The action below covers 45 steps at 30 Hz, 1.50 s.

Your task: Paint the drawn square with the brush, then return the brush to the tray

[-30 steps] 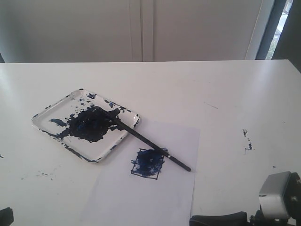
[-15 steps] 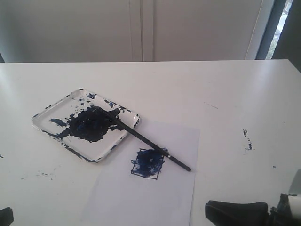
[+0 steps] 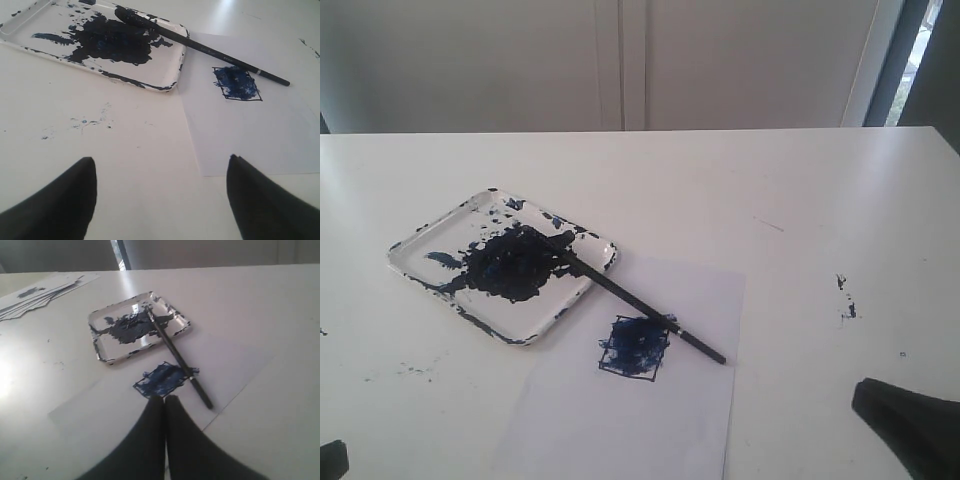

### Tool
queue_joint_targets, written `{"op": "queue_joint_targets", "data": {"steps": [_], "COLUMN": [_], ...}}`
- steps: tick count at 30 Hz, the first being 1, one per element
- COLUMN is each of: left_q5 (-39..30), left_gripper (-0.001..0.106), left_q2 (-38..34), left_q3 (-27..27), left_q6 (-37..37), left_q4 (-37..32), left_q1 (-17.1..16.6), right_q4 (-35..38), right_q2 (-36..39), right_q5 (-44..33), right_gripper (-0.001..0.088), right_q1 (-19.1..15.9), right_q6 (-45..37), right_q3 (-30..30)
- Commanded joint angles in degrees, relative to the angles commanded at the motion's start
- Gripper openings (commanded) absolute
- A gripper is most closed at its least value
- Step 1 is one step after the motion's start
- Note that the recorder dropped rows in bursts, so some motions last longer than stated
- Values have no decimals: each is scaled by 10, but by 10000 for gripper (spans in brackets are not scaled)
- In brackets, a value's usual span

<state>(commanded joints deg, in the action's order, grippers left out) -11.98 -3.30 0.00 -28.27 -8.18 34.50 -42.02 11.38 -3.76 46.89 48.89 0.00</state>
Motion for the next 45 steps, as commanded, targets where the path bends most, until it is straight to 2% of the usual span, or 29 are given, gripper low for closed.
{"op": "queue_joint_targets", "data": {"steps": [3, 6, 7, 9, 13, 17, 26, 36, 45], "left_q5": [0, 0, 0, 0, -1, -1, -1, -1, -1], "left_gripper": [749, 749, 749, 749, 749, 749, 749, 749, 749], "left_q2": [0, 0, 0, 0, 0, 0, 0, 0, 0], "left_q3": [0, 0, 0, 0, 0, 0, 0, 0, 0], "left_q6": [0, 0, 0, 0, 0, 0, 0, 0, 0], "left_q4": [0, 0, 0, 0, 0, 0, 0, 0, 0], "left_q1": [-6, -18, -18, -18, -18, -18, -18, -18, -18], "right_q4": [0, 13, 16, 32, 43, 43, 156, 169, 169], "right_q2": [-65, -114, -114, -114, -114, -114, -114, -114, -114], "right_q5": [-23, -112, -119, -104, -67, -39, -164, -152, -153], "right_gripper": [0, 0, 0, 0, 0, 0, 0, 0, 0], "right_q1": [0, 0, 0, 0, 0, 0, 0, 0, 0], "right_q6": [-28, -37, -57, -119, -151, -221, -217, -179, -177], "right_q3": [0, 0, 0, 0, 0, 0, 0, 0, 0]}}
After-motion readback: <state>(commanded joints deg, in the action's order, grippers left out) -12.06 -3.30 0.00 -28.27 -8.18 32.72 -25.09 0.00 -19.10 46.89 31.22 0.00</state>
